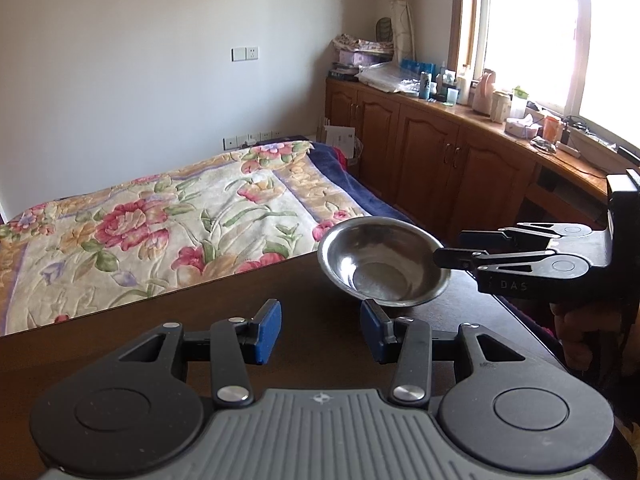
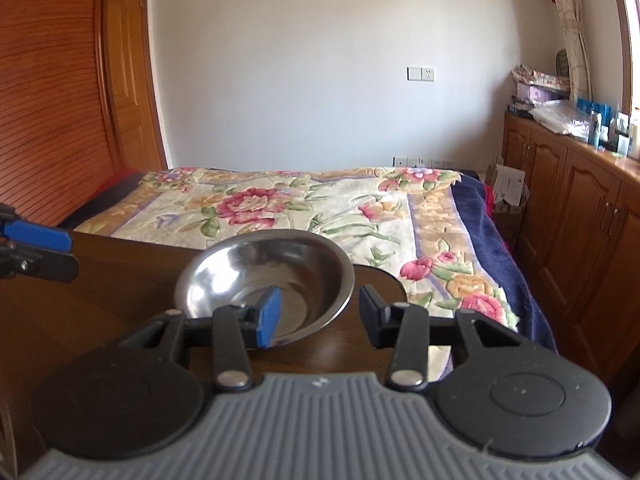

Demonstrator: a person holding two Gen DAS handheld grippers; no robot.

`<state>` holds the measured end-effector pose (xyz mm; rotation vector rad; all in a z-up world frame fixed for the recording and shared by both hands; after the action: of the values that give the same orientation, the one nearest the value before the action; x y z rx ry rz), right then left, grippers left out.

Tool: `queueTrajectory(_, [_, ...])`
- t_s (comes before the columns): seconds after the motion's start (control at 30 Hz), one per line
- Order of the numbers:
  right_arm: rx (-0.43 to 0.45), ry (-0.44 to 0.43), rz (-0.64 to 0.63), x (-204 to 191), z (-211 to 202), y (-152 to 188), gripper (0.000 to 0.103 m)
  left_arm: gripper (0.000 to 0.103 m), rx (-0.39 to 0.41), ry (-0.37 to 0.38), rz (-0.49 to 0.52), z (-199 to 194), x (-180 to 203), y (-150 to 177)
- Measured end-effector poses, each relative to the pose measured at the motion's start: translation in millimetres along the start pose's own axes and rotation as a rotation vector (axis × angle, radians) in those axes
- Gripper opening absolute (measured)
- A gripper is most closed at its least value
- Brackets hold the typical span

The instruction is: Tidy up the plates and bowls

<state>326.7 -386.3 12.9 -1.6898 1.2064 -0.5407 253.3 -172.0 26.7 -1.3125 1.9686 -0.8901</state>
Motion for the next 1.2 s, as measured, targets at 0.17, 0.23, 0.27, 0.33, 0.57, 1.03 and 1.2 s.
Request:
queueTrajectory(0.17, [-0.01, -0.018, 0.035, 6.0, 5.2, 1.4, 0.045, 0.047, -0.04, 0.009, -0.004, 22.2, 3.7, -3.6])
queueTrajectory(0.23, [-0.015, -0.028, 0.049, 7.5, 7.9, 2.1, 0.045, 0.047, -0.053, 0.012, 0.0, 30.2, 7.5, -4.2])
queueTrajectory(0.27, [-0.017, -0.035, 0.058, 8.5, 10.0, 1.7, 0.045, 0.047, -0.057, 0.016, -0.001, 33.3, 9.5, -4.4])
queueTrajectory(0.33, [-0.019, -0.049, 0.075, 9.2, 11.9, 2.5, 0.042, 0.047, -0.067, 0.024, -0.001, 38.4, 12.9, -4.4])
queueTrajectory(0.57, [-0.036, -0.071, 0.08, 7.4, 18.1, 3.1, 0.028, 0.046, -0.088, 0.038, 0.0, 53.8, 18.2, -7.8])
queueTrajectory(1.03, [-0.058, -0.115, 0.079, -3.1, 19.7, 6.0, 0.021, 0.038, -0.131, 0.03, -0.026, 70.9, 16.3, -4.9])
queueTrajectory(1.2, [-0.07, -0.125, 0.082, -6.8, 19.8, 10.3, 0.02, 0.032, -0.153, 0.033, -0.047, 74.2, 12.9, -2.1])
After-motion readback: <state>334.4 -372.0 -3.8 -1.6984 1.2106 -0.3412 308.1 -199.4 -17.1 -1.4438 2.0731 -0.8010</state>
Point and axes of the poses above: each gripper's, at about its wrist camera, not at the fingertips, and z roughly the way its jaws point, x to its right, y to its underside, the point moved 7 cm from there along z, roughly the way its jaws point, and after that the axes turned 14 degrees about -y, right-handed, at the moved point
